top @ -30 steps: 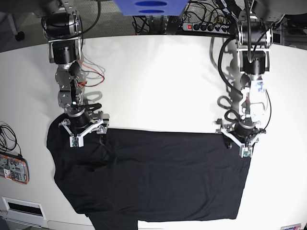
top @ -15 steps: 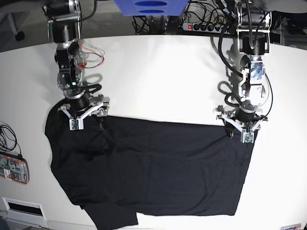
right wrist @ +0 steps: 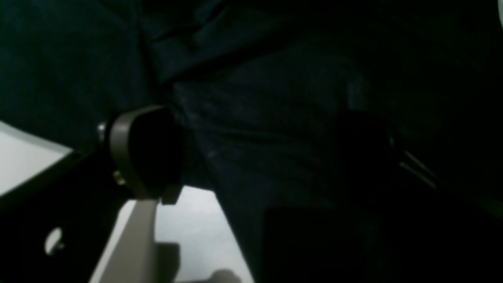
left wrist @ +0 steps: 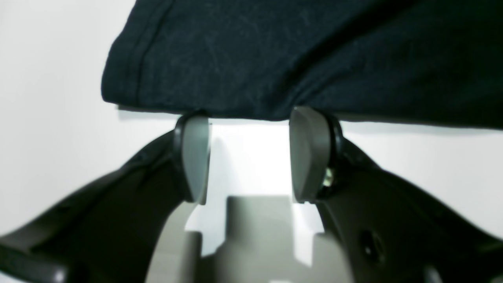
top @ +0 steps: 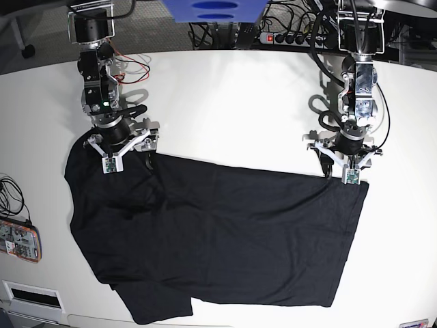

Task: Fold the T-shirt properly
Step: 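Drag the held edge with both grippers, right gripper sweeping sideways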

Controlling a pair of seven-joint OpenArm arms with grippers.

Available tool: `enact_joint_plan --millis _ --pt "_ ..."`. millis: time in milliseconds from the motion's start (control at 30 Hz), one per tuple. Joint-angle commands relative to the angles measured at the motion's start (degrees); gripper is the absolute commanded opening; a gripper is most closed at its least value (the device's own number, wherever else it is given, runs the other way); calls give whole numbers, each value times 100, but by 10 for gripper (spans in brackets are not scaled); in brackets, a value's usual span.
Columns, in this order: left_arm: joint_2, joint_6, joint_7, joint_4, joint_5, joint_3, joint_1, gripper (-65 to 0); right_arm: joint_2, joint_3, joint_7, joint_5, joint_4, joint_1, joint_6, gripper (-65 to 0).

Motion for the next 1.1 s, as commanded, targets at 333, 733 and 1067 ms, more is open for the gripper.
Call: enact_joint_plan --millis 333,733,1067 --pt "-147 -55 737 383 244 67 -1220 -331 -32 -41 -896 137 -141 -125 145 -37" --pt "-165 -64 675 -2325 165 700 -2486 -331 -32 -41 -896 137 -133 -125 145 -37" --pt "-402 -64 693 -2316 165 700 -2037 -331 -23 -50 -949 137 -124 -169 145 -37"
